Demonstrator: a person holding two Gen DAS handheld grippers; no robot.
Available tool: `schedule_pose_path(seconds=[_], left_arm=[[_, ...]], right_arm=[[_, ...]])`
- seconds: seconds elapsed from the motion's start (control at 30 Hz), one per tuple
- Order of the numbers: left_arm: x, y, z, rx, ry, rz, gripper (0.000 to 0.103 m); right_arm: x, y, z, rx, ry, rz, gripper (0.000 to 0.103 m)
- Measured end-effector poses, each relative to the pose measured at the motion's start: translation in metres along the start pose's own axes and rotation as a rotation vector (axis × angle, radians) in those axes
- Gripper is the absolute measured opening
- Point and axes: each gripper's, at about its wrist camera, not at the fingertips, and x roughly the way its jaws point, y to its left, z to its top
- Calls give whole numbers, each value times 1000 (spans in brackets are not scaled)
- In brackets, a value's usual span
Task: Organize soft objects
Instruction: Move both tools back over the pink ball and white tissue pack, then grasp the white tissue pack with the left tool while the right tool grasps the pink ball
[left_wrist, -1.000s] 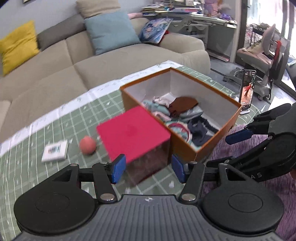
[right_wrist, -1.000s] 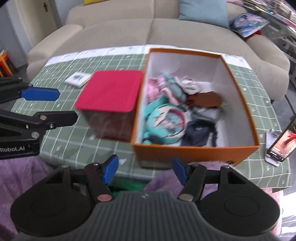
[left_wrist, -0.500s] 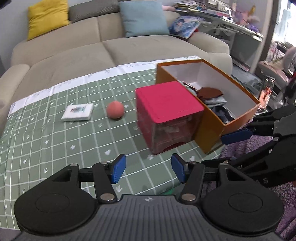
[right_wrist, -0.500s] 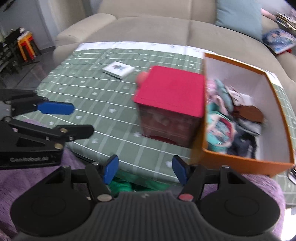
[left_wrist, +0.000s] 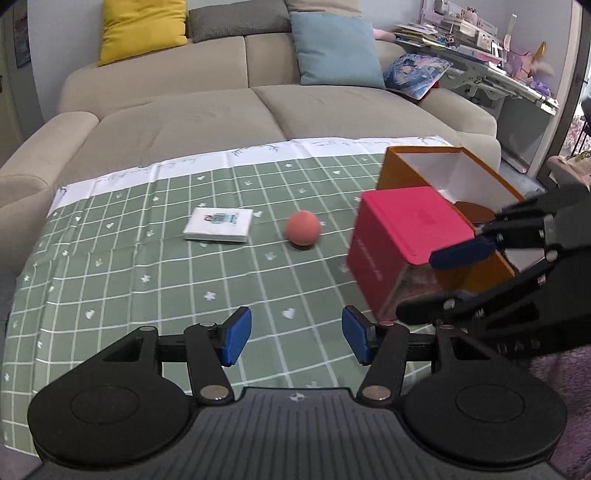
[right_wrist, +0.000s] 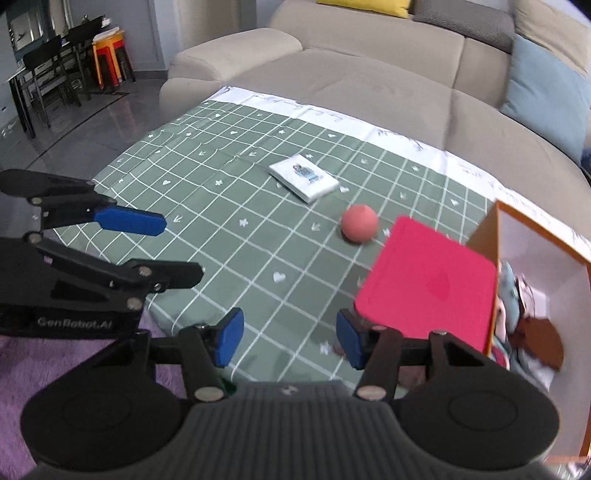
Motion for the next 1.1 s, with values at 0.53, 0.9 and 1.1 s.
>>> schedule_pose_path(seconds=[0.53, 0.9, 1.1], left_arm=[[65, 47, 52, 221, 21, 5, 71], [154, 73, 79, 529, 125, 5, 74], [197, 74, 77, 803, 168, 12, 75]], right_arm=[[77, -46, 91, -121, 123, -14, 55], [160, -81, 127, -165, 350, 24, 55], [200, -96, 142, -167, 473, 76, 56]])
